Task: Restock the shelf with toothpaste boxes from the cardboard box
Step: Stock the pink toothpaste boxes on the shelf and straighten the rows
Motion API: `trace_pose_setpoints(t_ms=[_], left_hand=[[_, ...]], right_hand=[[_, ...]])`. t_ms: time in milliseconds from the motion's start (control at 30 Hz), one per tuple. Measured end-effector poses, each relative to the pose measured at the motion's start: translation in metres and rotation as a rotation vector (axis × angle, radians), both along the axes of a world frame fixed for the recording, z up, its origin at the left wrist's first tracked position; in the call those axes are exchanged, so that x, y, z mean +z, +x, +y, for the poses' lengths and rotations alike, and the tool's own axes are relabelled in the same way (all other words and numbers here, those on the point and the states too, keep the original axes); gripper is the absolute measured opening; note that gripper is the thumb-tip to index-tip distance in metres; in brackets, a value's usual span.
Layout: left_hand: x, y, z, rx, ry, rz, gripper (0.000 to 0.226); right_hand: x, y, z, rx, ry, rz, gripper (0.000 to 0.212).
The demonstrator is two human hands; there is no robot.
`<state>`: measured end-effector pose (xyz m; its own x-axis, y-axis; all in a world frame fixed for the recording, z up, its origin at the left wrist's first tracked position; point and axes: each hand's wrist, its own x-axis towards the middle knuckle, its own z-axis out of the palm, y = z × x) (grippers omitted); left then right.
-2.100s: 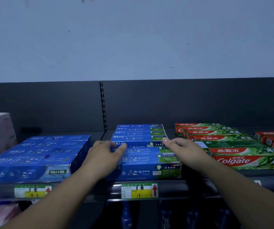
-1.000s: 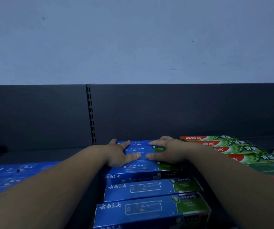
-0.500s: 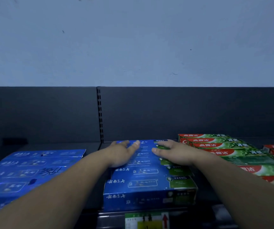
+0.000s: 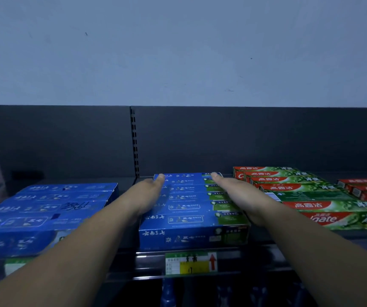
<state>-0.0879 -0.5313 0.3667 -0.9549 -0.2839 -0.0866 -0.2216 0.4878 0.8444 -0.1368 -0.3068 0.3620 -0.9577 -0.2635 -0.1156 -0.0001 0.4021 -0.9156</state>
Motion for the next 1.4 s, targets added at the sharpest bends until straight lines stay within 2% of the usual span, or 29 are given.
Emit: trace_pose_setpoints(t_ms=[67,133,267,433,567,667,867,1100,1400], left_hand=[[-0.006,0.011,0.003,0.002,-0.049,0.014,0.063],[-0.013,0.018,0.008,-0.003,-0.061,0.051,0.065],[-0.017,0.020,0.019,0.034,-0.025,0.116,0.062],[-0.018,0.019,0.017,0.034,-0.024,0.113,0.063],[-0.011,0.020,0.017,-0.052,-0.216,0.073,0.071],[-0.002,0.015,0.013,-0.108,-0.407,0.120,0.081],[0.015,0.021,0.034,-0.236,-0.505,0.218,0.080],[0.018,0.036,0.085,-0.410,-0.470,0.273,0.072],[0.023,0.029,0.179,-0.428,-0.388,0.413,0.063]], right_hand=[[-0.004,0.008,0.005,-0.015,-0.008,0.031,0.078],[-0.011,0.018,0.007,-0.013,0.007,0.045,0.073],[-0.021,0.030,-0.002,-0.062,0.018,0.098,0.076],[-0.019,0.034,-0.007,-0.115,0.008,0.110,0.076],[-0.011,0.040,-0.007,-0.130,0.065,0.156,0.072],[0.002,0.046,-0.002,-0.196,0.148,0.294,0.068],[0.023,0.057,0.029,-0.353,0.413,0.538,0.054],[0.018,0.065,0.090,-0.441,0.512,0.478,0.056],[0.019,0.047,0.186,-0.479,0.608,0.411,0.061]])
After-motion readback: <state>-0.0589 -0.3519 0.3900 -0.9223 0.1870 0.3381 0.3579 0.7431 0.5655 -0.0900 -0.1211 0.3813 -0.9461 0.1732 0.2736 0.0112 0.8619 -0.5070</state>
